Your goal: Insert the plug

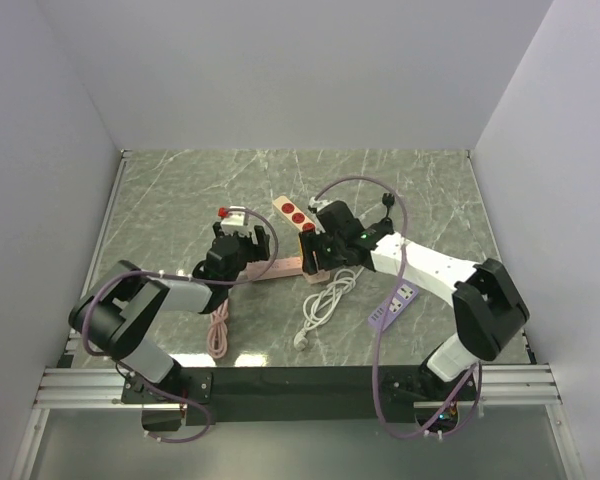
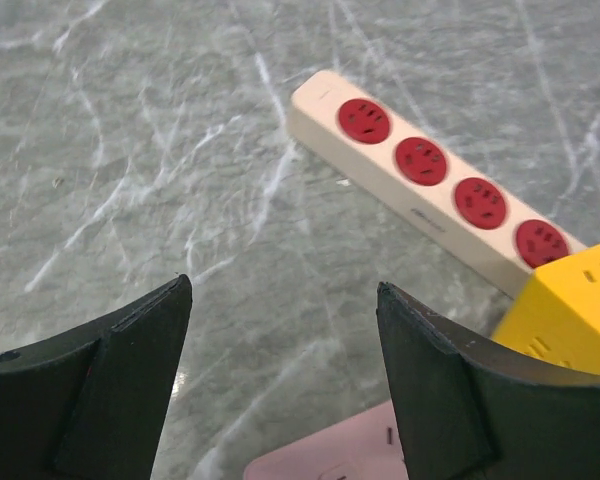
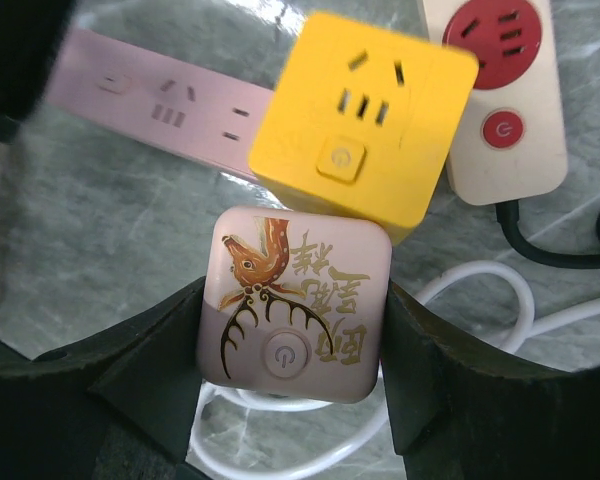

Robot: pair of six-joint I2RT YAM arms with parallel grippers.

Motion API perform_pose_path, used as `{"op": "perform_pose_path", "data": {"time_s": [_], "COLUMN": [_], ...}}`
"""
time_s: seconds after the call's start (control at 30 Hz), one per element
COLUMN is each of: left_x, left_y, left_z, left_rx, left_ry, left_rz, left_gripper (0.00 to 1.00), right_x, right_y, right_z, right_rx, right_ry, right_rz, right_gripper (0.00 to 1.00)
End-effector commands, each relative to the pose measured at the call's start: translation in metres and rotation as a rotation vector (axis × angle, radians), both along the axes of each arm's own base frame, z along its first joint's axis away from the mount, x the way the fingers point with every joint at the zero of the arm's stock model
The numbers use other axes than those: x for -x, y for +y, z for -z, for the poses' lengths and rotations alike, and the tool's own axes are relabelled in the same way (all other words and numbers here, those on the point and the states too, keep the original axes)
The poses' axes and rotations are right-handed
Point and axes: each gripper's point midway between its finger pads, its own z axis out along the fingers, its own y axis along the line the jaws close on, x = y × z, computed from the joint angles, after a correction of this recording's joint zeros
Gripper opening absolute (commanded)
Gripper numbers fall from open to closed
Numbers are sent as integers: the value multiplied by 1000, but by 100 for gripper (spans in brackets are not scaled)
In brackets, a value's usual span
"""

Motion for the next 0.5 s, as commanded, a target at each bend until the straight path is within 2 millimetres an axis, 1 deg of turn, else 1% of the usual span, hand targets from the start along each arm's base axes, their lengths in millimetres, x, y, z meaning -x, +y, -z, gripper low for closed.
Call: {"op": "perform_pose_path", "data": {"time_s": [0.0,0.03,0.1,0.2,0.27,0.3,0.37,0.4,0.47], "left_x": [-15,-16,-17,-14,-11,-9,-6,-3,1], "left_y": [5,6,9,10,9,9,8,8,8], "left_z": [-1,1,10,19,25,28,33,35,37], "left_rx": [70,71,58,53,57,56,66,70,90], "left_ry": [9,15,48,72,92,103,119,128,139], "left_rz": [-54,-57,-64,-64,-56,-54,-49,-41,-40], "left_gripper": [80,80,79,79,79,78,77,77,77], "right_x": [-15,-16,-18,-24,-30,-32,-36,-43,-48], "right_y": [12,11,12,11,13,12,15,15,16], "right_z": [-2,4,7,15,13,16,15,12,15], "right_rx": [-17,-5,3,19,19,26,21,29,42], "right_ry": [-32,-22,-22,-24,-45,-45,-55,-75,-81], "right_rz": [12,16,21,35,50,53,52,68,69], "right_gripper": [0,0,0,0,0,0,0,0,0]}}
